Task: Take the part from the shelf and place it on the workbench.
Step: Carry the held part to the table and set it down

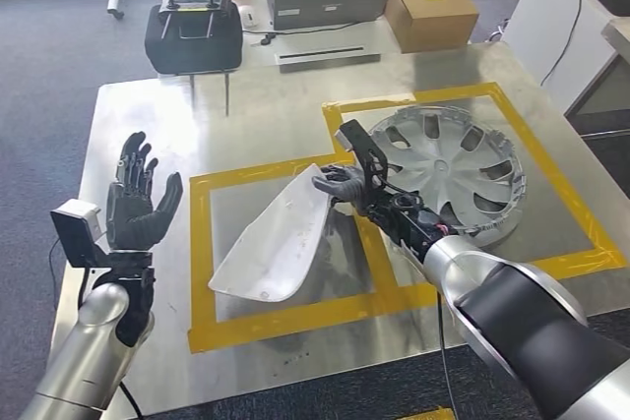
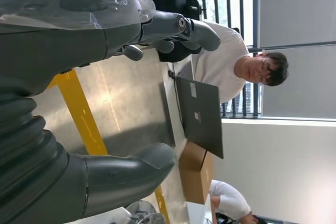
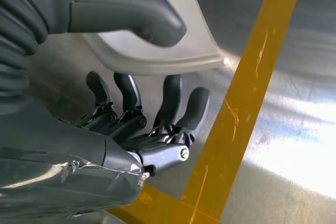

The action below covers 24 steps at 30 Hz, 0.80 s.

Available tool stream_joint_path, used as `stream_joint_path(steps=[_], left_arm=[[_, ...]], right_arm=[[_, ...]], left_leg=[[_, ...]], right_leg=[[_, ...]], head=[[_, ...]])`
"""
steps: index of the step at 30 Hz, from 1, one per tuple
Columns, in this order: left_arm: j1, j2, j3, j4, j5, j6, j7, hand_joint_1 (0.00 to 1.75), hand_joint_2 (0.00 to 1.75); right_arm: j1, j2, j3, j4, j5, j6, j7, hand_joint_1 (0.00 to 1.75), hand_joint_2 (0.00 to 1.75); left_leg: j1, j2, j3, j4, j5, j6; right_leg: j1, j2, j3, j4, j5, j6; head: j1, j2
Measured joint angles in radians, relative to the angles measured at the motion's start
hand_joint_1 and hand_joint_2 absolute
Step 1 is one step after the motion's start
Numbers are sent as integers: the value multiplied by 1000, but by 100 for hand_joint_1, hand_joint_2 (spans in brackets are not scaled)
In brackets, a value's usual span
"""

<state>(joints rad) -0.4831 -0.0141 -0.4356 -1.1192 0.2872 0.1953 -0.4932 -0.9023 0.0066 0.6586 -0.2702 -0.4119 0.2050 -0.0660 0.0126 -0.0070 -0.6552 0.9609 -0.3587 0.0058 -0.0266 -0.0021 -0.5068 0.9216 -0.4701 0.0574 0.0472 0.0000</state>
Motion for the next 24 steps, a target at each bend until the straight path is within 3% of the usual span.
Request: stream_joint_path(steps=[14, 18, 24], left_arm=[[1, 0, 0, 0, 6, 2, -6, 0, 175], [2, 0, 0, 0, 3, 11, -6, 0, 0], [5, 0, 0, 0, 0, 27, -3, 0, 0]], right_arm=[[0, -5, 1, 0, -1, -1, -1, 0, 0], [0, -5, 1, 0, -6, 1, -16, 0, 0], [-6, -5, 0, 0, -37, 1, -71, 0, 0]], left_leg=[[0, 0, 0, 0, 0, 0], [0, 0, 1, 0, 0, 0], [0, 0, 1, 0, 0, 0]], right_leg=[[0, 0, 0, 0, 0, 0], [0, 0, 1, 0, 0, 0], [0, 0, 1, 0, 0, 0]], head=[[-4, 0], [-4, 0], [-6, 0]])
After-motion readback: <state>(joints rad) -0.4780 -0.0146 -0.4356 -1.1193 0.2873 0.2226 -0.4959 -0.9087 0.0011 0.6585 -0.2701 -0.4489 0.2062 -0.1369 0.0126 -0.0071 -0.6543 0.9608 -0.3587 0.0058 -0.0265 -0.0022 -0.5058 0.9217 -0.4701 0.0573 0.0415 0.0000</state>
